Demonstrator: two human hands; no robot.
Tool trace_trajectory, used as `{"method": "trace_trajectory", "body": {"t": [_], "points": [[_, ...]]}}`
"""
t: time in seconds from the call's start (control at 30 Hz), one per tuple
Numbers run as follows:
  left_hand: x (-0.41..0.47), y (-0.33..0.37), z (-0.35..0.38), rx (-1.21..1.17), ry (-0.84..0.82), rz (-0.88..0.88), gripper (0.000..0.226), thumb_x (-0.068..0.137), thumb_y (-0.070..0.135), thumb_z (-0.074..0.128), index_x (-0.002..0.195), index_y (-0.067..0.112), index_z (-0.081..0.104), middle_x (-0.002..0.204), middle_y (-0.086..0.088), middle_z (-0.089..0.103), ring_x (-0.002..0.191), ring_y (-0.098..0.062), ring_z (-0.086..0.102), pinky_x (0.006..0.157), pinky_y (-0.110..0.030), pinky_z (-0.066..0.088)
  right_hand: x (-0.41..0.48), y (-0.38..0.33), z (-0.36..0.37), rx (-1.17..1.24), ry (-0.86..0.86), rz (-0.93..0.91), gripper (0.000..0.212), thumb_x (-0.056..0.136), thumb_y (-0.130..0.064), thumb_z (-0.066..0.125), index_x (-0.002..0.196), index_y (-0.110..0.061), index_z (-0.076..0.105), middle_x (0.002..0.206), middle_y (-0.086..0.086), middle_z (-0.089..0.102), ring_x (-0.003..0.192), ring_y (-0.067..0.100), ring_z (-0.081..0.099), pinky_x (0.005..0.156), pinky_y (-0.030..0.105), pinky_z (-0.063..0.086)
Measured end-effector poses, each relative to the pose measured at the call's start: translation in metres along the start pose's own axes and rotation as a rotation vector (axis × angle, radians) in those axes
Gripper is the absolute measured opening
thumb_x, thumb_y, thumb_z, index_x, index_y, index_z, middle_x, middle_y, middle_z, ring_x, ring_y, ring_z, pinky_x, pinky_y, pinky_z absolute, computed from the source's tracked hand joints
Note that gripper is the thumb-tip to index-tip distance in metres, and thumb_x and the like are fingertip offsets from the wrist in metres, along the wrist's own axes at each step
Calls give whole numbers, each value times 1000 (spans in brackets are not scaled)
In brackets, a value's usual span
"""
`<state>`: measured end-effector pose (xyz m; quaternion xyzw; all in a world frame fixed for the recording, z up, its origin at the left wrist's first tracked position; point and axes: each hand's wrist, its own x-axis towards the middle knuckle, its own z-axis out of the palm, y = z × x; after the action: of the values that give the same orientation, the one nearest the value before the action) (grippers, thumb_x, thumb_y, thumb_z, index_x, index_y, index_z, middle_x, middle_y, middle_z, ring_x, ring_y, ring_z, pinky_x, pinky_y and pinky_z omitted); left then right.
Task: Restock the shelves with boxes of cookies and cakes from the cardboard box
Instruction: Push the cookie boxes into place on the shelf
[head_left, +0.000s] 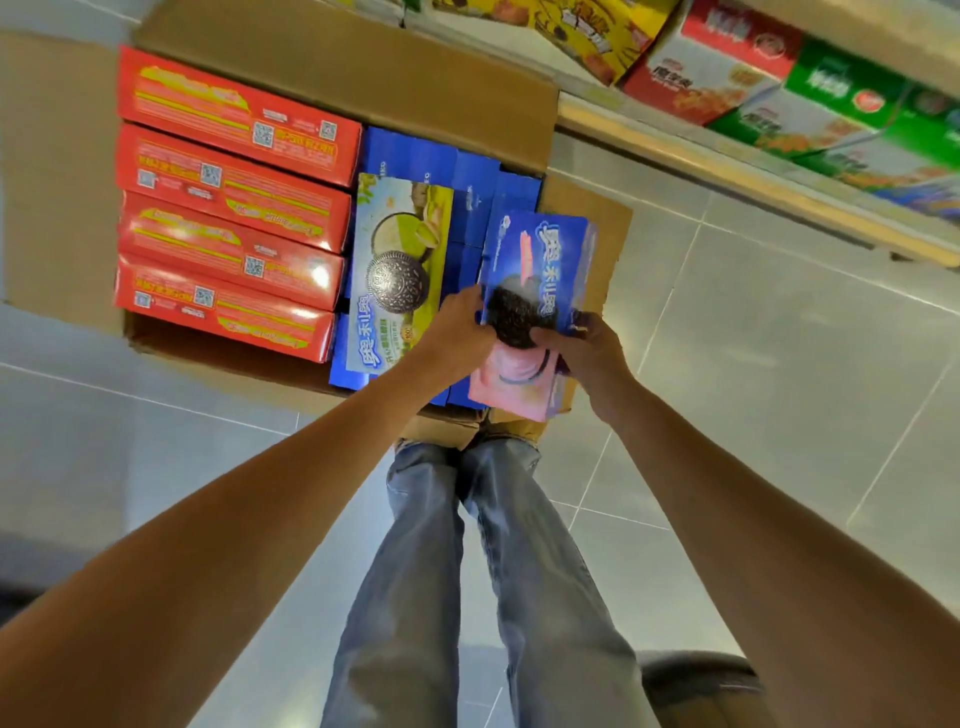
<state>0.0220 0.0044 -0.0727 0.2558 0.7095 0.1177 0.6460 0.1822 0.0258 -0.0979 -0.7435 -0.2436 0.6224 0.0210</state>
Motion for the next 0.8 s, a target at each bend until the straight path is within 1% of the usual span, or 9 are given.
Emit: {"method": "trace_trajectory", "body": {"t": [0.03, 0.1, 0.17, 0.23, 0.37, 0.47, 0.53, 0.63, 0.8], "points": [[-11, 6, -1, 43, 7, 51, 37, 81, -1, 44, 116, 8, 50, 122, -25, 51, 73, -28, 53, 49, -17, 38, -15, -8, -6, -45, 42, -41, 41, 69, -12, 81, 100, -12, 55, 90, 8, 62, 73, 22, 58, 68, 35, 48], [-28, 15, -6, 177, 69, 172, 57, 85, 4, 47, 139, 13, 34, 141, -16, 35, 117, -35, 48, 80, -28, 48, -31, -21, -10, -114, 64, -93, 38, 67, -13, 82, 92, -15, 54, 77, 0, 58, 67, 17, 54, 62, 29, 43], [-51, 32, -15, 313, 160, 307, 69, 89, 4, 50, 149, 9, 16, 154, -12, 14, 141, -29, 22, 111, -38, 32, -52, -39, -17, -187, 24, -171, 34, 68, -15, 81, 87, -17, 53, 71, -7, 55, 63, 11, 53, 56, 23, 40], [-78, 53, -29, 509, 174, 454, 75, 89, 5, 52, 150, 8, 9, 158, -12, 3, 147, -28, 5, 118, -37, 14, -78, -60, -25, -283, -50, -239, 32, 69, -17, 80, 81, -22, 52, 73, -9, 56, 66, 10, 55, 57, 24, 41], [-125, 105, -60, 1168, 95, 736, 80, 87, 23, 59, 151, 11, 12, 159, -13, 5, 147, -33, 0, 119, -47, 4, -148, -115, -41, -573, -149, -389, 36, 66, -20, 81, 89, -19, 53, 77, -7, 55, 68, 11, 54, 60, 25, 39], [-171, 161, -78, 1573, 45, 727, 78, 90, 44, 53, 150, 14, 14, 158, -8, 10, 147, -27, 4, 117, -50, 5, -207, -157, -52, -728, -230, -487, 44, 63, -16, 82, 101, -16, 59, 93, 0, 63, 82, 19, 60, 72, 29, 47], [-201, 197, -90, 1587, 0, 700, 73, 87, 50, 55, 144, 15, 27, 151, -7, 30, 142, -26, 23, 113, -46, 18, -245, -183, -62, -821, -272, -524, 51, 63, -17, 82, 110, -13, 60, 104, 5, 66, 92, 23, 62, 86, 36, 51], [-262, 250, -111, 1440, -17, 696, 59, 84, 53, 59, 127, 16, 44, 124, -6, 55, 112, -27, 53, 91, -36, 40, -320, -227, -83, -930, -253, -616, 52, 66, -23, 82, 110, -13, 57, 106, 7, 63, 96, 26, 61, 85, 41, 51], [-364, 319, -133, 1361, 22, 705, 49, 89, 51, 53, 118, 13, 44, 100, -2, 51, 84, -23, 50, 73, -34, 39, -441, -283, -118, -1005, -152, -790, 61, 74, -26, 79, 126, -13, 50, 119, 2, 56, 108, 22, 56, 86, 33, 49]]}}
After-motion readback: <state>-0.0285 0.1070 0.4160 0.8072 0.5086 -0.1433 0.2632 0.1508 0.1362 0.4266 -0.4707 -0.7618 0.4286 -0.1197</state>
